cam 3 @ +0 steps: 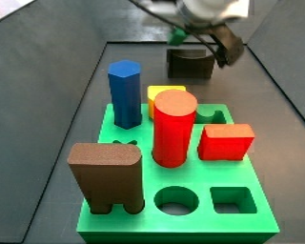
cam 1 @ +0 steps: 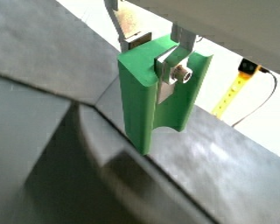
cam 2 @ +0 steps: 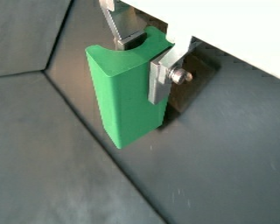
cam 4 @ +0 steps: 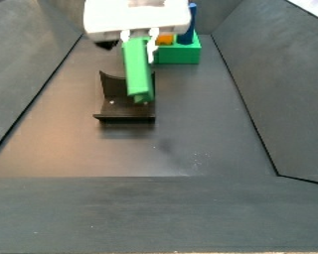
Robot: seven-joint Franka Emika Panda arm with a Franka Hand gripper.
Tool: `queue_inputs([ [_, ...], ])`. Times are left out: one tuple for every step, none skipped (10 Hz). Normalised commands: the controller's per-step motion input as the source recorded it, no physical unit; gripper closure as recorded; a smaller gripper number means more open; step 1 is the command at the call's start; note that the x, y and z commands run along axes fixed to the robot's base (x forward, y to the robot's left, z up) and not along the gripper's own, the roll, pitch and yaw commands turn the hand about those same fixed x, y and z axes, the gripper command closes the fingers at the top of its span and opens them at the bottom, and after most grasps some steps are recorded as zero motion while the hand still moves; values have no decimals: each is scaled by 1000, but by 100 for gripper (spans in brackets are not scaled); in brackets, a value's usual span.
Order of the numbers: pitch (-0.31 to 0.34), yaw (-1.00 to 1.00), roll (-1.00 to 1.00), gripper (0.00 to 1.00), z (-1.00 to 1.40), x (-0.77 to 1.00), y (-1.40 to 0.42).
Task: Pick up the arch object. Move up. Place the arch object on the fixture. Regrasp the arch object. Rotate the arch object. Move to above the board. Insert the arch object.
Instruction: Rotate the arch object.
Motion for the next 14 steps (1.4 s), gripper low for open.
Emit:
queue_inputs([
  [-79,-15,-102,100,1000,-914,87],
  [-83,-30,-106,100,1000,-924,84],
  [-80,-44,-113,100,1000,-938,80],
  [-80,-56,-118,100,1000,-949,77],
  [-68,-72,-126,100,1000,-976,70],
  [-62,-79,-127,100,1000,-998,66],
  [-54,-80,-126,100,880,-914,53],
  [-43,-78,-122,100,636,-721,31],
  [-30,-78,-116,100,450,-577,18],
  [-21,-75,-109,100,326,-481,13],
  [-9,-66,-83,100,48,-220,6],
  [-116,-33,-1000,100,0,0,0],
  [-99,-31,-1000,100,8,95,24],
  [-102,-38,-1000,100,53,48,48],
])
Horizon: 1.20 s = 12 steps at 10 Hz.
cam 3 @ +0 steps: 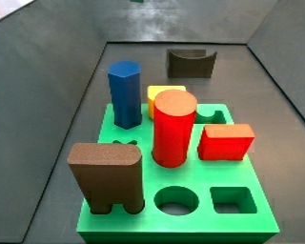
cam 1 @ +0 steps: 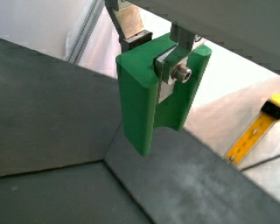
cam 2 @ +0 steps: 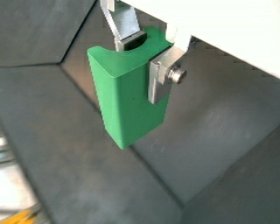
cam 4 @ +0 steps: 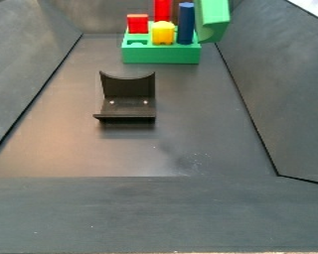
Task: Pick up the arch object. Move up. Place the arch object on the fixture. Regrasp the arch object. Rotate the arch object. Move to above the board. Insert the arch object.
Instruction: Rotate the arch object.
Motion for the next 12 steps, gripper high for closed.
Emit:
queue_inputs([
  [-108,-47,-1000,100,30,-20,21],
  [-108,-53,-1000,100,10,-26,21],
  [-103,-61,-1000,100,11,-19,23],
  [-95,-69,-1000,100,12,-19,18],
  [-94,-75,-1000,100,9,-21,19],
  [-91,-80,-1000,100,12,-28,21],
  [-89,-84,-1000,100,9,-30,19],
  [-85,-86,-1000,100,6,-27,16],
  [-84,-88,-1000,100,4,-23,19],
  [-58,-56,-692,100,4,-25,19],
  [-54,-43,-534,100,3,-22,12],
  [-50,-18,-294,100,3,-16,3],
])
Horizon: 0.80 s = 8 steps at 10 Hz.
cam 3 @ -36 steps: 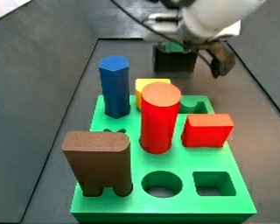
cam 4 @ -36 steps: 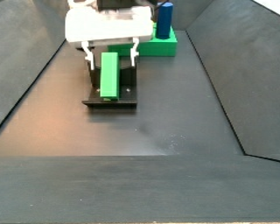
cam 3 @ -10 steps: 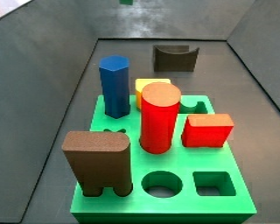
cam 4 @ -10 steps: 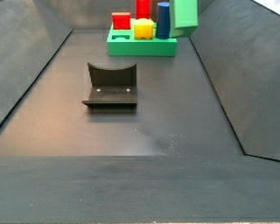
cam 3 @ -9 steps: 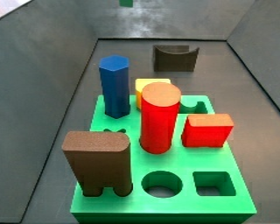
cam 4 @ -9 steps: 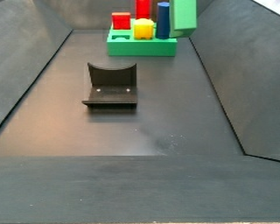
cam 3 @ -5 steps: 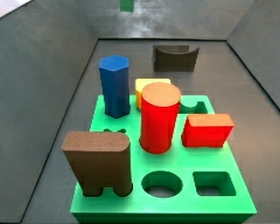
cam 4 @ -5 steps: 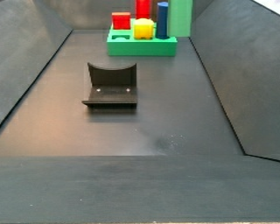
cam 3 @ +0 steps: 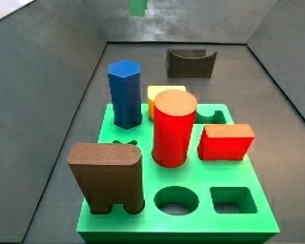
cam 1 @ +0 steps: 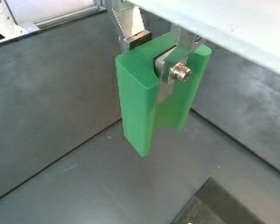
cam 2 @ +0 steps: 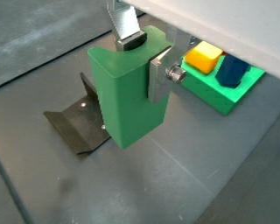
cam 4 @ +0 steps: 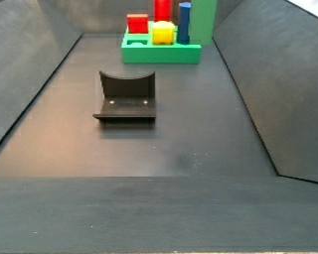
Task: Pick up the arch object. Move up. Place the arch object on the fixture. Regrasp the arch object. Rotate the arch object. Move to above the board. Insert the arch object.
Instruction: Rotate the arch object.
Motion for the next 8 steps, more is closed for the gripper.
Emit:
queue_inputs([
  [-45,-151,-381,100,-1000,0,0],
  [-52,-135,-306,100,-1000,6,0],
  [-38,-87,-240,100,-1000,12,7],
  [-37,-64,-194,100,-1000,15,7],
  [-43,-50,-172,100,-1000,15,8],
  [-64,-39,-166,100,-1000,15,10],
  [-70,-35,-167,100,-1000,14,11],
  [-73,-33,-169,100,-1000,15,12],
])
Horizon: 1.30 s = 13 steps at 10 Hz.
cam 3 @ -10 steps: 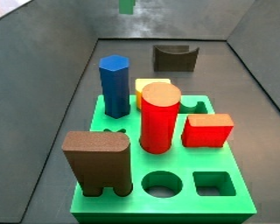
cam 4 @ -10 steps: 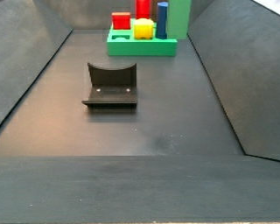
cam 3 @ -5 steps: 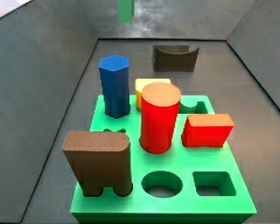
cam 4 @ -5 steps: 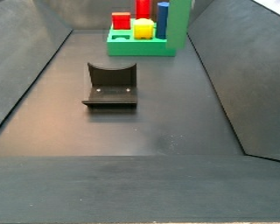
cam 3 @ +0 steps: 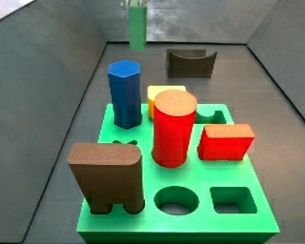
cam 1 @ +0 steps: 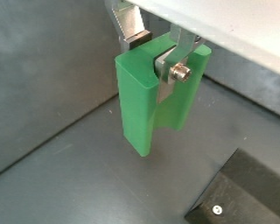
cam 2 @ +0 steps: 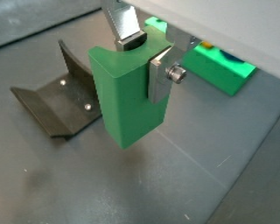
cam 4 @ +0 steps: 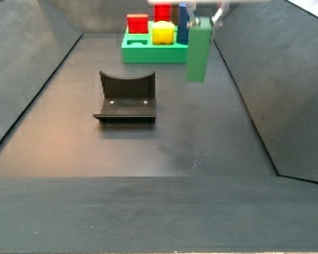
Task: Pick up the arch object. Move up. Place the arch object on the fixture. Regrasp the arch object. Rotate the arch object. Move to above the board. Insert the arch object.
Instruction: Rotate the arch object.
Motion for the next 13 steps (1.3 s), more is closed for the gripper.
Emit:
queue_inputs([
  [-78,-32,-172,100,-1000,17,13],
  [-77,-30,-179,100,-1000,20,15],
  [-77,-29,-182,100,-1000,22,16],
  [-78,-26,-190,100,-904,20,17],
  [-79,-25,-194,100,-797,18,16],
  [-77,-23,-201,100,-593,15,15],
  [-75,-21,-205,100,-440,18,14],
  [-69,-17,-212,100,-241,22,15],
  [-69,-17,-212,100,-241,22,15],
  [-69,-17,-212,100,-241,22,15],
  [-52,-17,-214,100,-236,3,14],
  [-53,-17,-214,100,-234,5,14],
  [-53,-17,-14,0,0,0,0],
])
